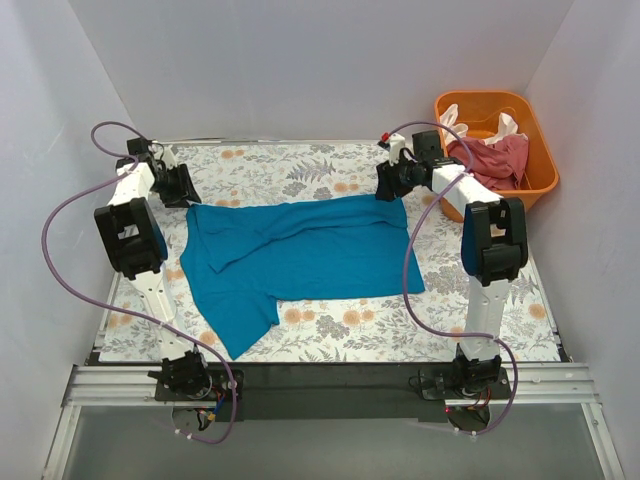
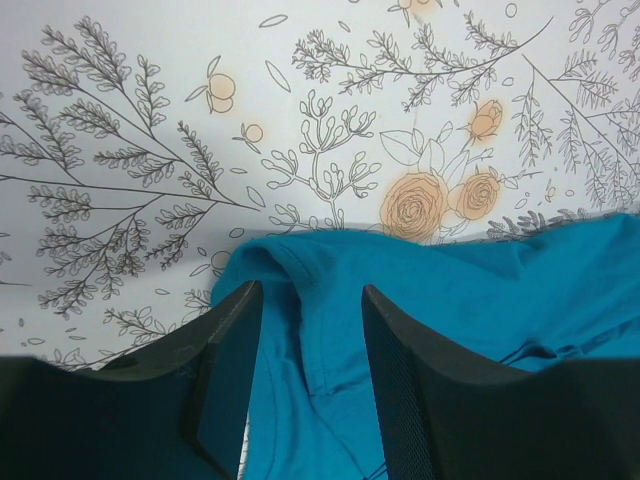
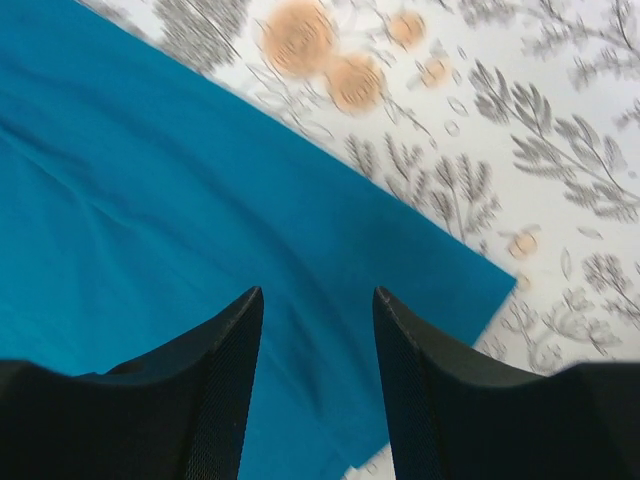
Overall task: Fold and stack the t-shirts
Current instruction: Fold the tshirt
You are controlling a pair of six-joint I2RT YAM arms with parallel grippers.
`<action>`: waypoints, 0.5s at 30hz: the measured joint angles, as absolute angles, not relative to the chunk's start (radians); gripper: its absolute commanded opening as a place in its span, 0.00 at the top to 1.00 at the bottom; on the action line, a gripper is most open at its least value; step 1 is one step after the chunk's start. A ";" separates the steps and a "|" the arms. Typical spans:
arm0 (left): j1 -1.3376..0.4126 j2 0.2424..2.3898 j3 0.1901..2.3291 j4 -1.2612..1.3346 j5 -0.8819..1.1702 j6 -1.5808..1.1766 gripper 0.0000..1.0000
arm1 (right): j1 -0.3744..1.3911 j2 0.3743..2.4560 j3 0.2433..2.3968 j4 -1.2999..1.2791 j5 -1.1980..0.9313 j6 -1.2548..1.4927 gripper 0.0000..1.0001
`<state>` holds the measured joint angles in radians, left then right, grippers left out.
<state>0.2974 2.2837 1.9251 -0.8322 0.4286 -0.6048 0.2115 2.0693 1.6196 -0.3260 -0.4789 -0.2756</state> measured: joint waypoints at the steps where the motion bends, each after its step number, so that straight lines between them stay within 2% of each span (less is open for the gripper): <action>1: 0.297 2.284 1.916 -0.823 0.432 -0.612 0.56 | 0.206 2.073 1.619 -0.343 -0.459 -0.296 0.47; 15: 0.301 2.283 1.818 -0.748 0.434 -0.702 0.56 | 0.190 2.203 1.670 -0.395 -0.314 -0.396 0.55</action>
